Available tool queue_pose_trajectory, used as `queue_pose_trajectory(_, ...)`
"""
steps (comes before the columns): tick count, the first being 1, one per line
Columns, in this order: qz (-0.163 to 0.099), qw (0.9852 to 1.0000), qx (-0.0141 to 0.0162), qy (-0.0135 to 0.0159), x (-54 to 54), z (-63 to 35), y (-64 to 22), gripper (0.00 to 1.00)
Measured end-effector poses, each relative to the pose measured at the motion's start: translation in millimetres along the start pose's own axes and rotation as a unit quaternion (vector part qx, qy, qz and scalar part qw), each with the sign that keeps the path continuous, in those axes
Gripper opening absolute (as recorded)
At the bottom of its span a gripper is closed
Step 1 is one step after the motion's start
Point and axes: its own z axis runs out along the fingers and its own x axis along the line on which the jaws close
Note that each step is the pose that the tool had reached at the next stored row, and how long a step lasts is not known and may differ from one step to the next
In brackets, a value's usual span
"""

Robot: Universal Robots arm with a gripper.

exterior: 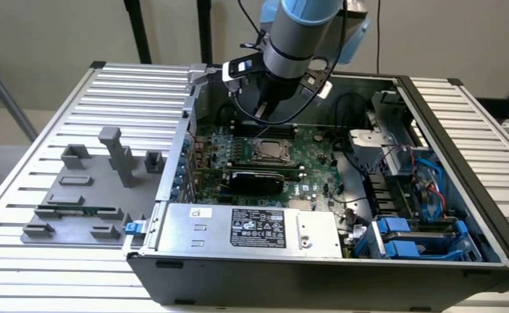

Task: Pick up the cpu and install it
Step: 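Install the first cpu locking lever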

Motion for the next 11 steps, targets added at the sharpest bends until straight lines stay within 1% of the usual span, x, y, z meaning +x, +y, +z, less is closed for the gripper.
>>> queue_pose_trajectory(3,0.001,1.0,-0.001,-0.0016,-3.3,5.1,-3.5,0.11)
queue_pose_trajectory(5,0.005,1.0,-0.0026,-0.0018,-5.2,8.4,-5.0,0.11)
queue_pose_trajectory(7,0.016,0.9999,-0.0051,0.0003,-6.0,11.5,-4.6,0.11)
queue_pose_trajectory(11,0.044,0.9989,-0.0108,0.0069,-7.2,17.8,-3.0,0.11)
